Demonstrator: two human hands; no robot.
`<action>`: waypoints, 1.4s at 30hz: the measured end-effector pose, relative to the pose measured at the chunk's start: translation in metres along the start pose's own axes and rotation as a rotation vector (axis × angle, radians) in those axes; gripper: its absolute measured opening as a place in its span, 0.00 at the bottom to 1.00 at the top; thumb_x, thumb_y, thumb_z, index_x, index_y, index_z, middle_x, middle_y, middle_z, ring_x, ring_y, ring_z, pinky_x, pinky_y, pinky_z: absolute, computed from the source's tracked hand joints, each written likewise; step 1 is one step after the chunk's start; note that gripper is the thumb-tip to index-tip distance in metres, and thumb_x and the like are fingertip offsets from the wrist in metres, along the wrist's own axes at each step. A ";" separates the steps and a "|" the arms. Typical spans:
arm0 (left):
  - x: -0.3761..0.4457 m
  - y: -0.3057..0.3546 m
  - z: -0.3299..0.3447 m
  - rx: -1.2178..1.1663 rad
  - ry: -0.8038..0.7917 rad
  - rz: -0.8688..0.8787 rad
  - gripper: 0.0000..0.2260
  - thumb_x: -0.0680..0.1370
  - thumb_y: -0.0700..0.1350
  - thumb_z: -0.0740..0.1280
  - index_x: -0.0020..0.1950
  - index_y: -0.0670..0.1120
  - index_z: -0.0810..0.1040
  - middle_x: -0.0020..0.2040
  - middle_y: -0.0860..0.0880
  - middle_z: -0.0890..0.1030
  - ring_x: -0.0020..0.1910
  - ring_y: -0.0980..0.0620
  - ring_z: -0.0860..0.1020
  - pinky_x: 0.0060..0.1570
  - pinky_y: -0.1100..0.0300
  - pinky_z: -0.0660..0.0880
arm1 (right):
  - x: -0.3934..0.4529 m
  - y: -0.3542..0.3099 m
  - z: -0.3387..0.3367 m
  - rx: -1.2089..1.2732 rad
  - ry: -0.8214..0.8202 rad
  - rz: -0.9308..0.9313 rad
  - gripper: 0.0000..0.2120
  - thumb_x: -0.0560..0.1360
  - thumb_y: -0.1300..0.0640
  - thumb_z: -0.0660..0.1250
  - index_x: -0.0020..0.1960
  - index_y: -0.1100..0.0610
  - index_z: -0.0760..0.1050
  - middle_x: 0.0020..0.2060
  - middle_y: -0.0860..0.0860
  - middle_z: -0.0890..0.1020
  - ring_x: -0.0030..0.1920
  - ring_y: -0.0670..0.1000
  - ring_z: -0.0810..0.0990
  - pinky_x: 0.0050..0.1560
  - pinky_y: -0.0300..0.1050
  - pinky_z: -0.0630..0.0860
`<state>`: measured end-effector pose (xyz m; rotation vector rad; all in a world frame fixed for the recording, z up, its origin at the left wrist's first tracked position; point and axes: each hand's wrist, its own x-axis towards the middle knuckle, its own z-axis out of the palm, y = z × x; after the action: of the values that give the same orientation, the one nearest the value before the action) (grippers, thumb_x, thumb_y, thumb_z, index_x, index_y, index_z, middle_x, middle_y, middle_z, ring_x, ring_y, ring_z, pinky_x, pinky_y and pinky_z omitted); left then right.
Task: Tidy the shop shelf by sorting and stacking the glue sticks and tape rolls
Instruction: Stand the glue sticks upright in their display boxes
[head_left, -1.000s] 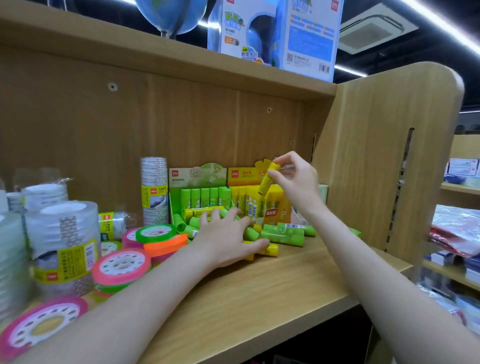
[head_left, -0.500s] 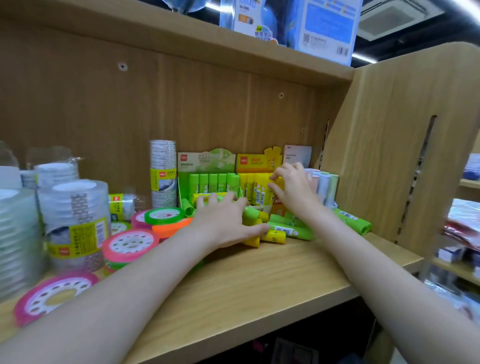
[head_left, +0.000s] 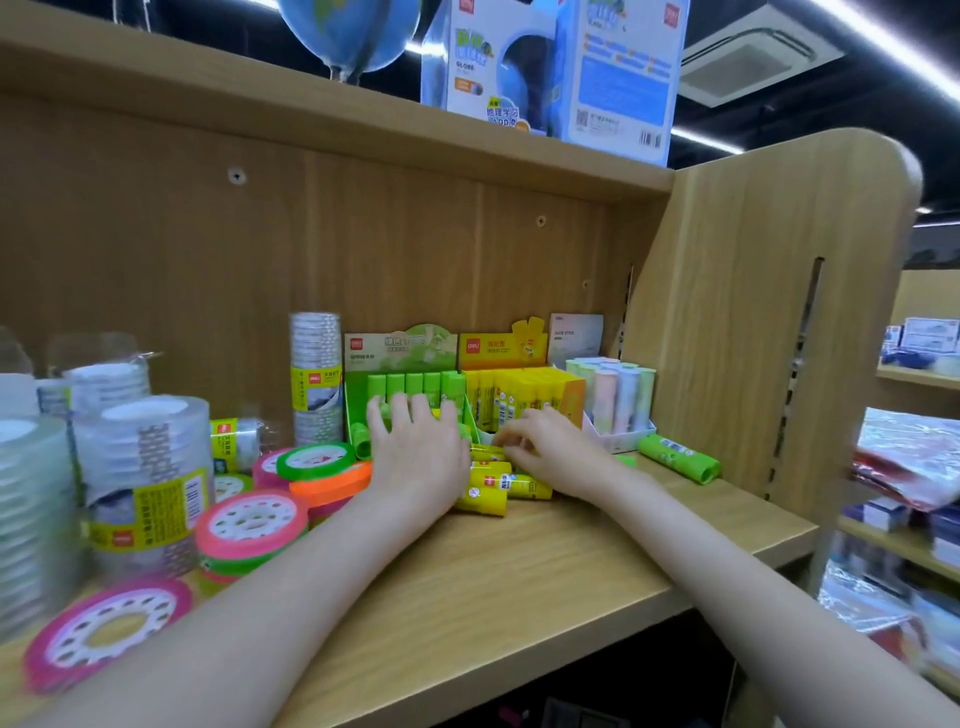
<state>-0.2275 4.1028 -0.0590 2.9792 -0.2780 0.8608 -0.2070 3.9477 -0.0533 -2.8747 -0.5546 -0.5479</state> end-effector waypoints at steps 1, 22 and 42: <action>0.000 0.000 0.000 -0.005 0.000 0.002 0.19 0.80 0.52 0.53 0.69 0.46 0.66 0.68 0.43 0.66 0.70 0.42 0.60 0.70 0.44 0.50 | 0.000 0.002 0.000 0.026 -0.047 0.015 0.14 0.79 0.55 0.60 0.62 0.55 0.75 0.55 0.56 0.75 0.59 0.56 0.71 0.65 0.50 0.63; 0.004 -0.002 -0.002 -0.072 -0.104 0.011 0.17 0.80 0.50 0.52 0.67 0.46 0.67 0.71 0.43 0.62 0.72 0.43 0.55 0.68 0.41 0.57 | 0.065 -0.002 -0.007 0.125 0.393 0.147 0.15 0.72 0.56 0.71 0.55 0.56 0.69 0.50 0.56 0.75 0.54 0.56 0.71 0.52 0.48 0.68; 0.003 -0.004 -0.001 -0.087 -0.110 0.007 0.18 0.81 0.50 0.52 0.68 0.47 0.66 0.72 0.44 0.61 0.73 0.43 0.53 0.69 0.41 0.55 | 0.003 0.011 -0.031 0.134 0.338 -0.059 0.11 0.75 0.55 0.66 0.57 0.57 0.79 0.54 0.52 0.77 0.56 0.50 0.73 0.58 0.46 0.67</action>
<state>-0.2250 4.1063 -0.0561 2.9507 -0.3201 0.6675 -0.2107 3.9315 -0.0246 -2.5689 -0.5945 -0.9429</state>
